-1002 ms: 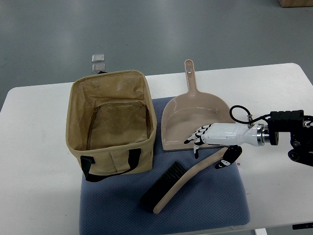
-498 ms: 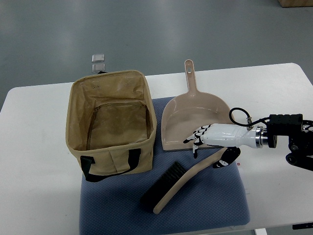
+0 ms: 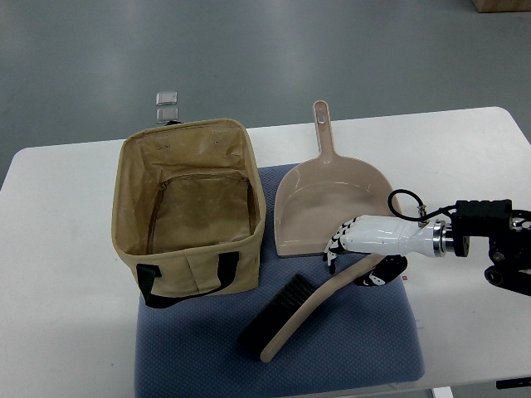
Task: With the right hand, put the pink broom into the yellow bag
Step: 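Close the right hand fingers around the curved beige brush handle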
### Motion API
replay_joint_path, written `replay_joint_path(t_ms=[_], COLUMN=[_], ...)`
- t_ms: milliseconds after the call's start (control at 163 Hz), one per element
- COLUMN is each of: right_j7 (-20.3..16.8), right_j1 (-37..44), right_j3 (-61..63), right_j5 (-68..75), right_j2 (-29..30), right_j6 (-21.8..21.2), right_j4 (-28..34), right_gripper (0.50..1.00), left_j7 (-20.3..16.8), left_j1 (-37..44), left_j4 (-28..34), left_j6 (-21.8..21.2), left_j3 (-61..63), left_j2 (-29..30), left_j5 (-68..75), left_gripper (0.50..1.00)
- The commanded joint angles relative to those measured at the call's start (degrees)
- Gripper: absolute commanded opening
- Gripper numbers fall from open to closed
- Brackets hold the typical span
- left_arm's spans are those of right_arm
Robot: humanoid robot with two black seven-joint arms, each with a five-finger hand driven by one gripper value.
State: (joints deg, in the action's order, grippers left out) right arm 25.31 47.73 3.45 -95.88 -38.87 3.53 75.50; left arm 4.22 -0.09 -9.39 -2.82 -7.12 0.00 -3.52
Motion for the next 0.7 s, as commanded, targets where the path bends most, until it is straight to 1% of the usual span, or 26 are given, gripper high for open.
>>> replay_joint_path(t_ms=[0, 264, 301, 314, 381, 430, 480, 553, 695], right_j7=[0.09, 0.18, 0.27, 0.35, 0.44, 0.44, 0.53, 0.70, 0.88], right_j1=[-0.09, -0.27, -0.27, -0.27, -0.27, -0.27, -0.27, -0.27, -0.27], right_j3=[-0.02, -0.02, -0.02, -0.02, -0.02, -0.02, -0.02, 0.06, 1.03], right_j5=[-0.27, -0.27, -0.27, -0.27, -0.27, -0.18, -0.18, -0.18, -0.09], right_j2=[0.03, -0.24, -0.41, -0.41, -0.41, -0.41, -0.41, -0.41, -0.24], right_j6=[-0.01, 0.08, 0.08, 0.08, 0.08, 0.08, 0.16, 0.16, 0.08], right_j4=[0.00, 0.00, 0.00, 0.09, 0.09, 0.09, 0.09, 0.09, 0.09], right_gripper=[0.693, 0.682, 0.668, 0.656, 0.643, 0.619, 0.611, 0.580, 0.568], left_j7=[0.00, 0.00, 0.00, 0.00, 0.00, 0.00, 0.00, 0.00, 0.00], left_j1=[0.00, 0.00, 0.00, 0.00, 0.00, 0.00, 0.00, 0.00, 0.00], left_j4=[-0.01, -0.01, -0.01, 0.07, -0.01, -0.01, -0.01, -0.01, -0.01], left_j6=[0.01, 0.01, 0.01, -0.08, 0.01, 0.01, 0.01, 0.01, 0.01], left_j3=[0.00, 0.00, 0.00, 0.00, 0.00, 0.00, 0.00, 0.00, 0.00], left_j2=[0.00, 0.00, 0.00, 0.00, 0.00, 0.00, 0.00, 0.00, 0.00], left_j5=[0.00, 0.00, 0.00, 0.00, 0.00, 0.00, 0.00, 0.00, 0.00], left_gripper=[1.000, 1.000, 1.000, 1.000, 1.000, 1.000, 1.000, 1.000, 1.000])
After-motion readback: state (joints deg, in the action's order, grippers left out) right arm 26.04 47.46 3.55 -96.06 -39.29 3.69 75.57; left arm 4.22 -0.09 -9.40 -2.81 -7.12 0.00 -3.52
